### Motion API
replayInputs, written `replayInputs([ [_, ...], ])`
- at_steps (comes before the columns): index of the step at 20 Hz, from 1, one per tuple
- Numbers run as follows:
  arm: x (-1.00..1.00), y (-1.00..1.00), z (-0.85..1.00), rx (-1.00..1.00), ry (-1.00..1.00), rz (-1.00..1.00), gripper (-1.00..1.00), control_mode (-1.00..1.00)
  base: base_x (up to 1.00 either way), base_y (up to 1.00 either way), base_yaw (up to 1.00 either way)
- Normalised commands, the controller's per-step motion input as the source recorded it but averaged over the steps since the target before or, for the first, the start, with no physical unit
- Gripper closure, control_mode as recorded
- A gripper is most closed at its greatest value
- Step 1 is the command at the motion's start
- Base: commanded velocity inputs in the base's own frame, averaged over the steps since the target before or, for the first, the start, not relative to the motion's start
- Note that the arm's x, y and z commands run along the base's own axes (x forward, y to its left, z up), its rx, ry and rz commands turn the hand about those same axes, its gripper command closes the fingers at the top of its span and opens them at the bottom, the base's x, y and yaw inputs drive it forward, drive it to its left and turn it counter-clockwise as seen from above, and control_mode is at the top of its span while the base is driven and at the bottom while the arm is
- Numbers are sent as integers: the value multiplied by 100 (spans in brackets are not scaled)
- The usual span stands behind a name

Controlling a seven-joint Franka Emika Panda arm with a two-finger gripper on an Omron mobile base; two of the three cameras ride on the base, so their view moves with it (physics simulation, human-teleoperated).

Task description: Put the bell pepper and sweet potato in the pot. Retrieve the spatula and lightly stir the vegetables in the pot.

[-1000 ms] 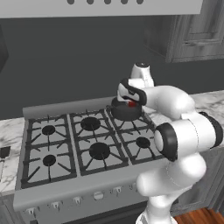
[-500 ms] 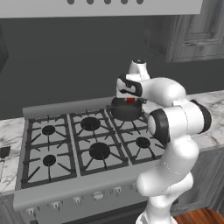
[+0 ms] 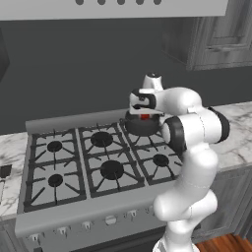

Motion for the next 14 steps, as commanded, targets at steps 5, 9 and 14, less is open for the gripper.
replayInputs([
  [5,53,0,-17,0,0,2,100,-100,0,0,0],
  [9,12,-2,-22,0,3,0,100,-100,0,0,0],
  [14,0,-1,-19,0,6,0,100,-100,0,0,0],
])
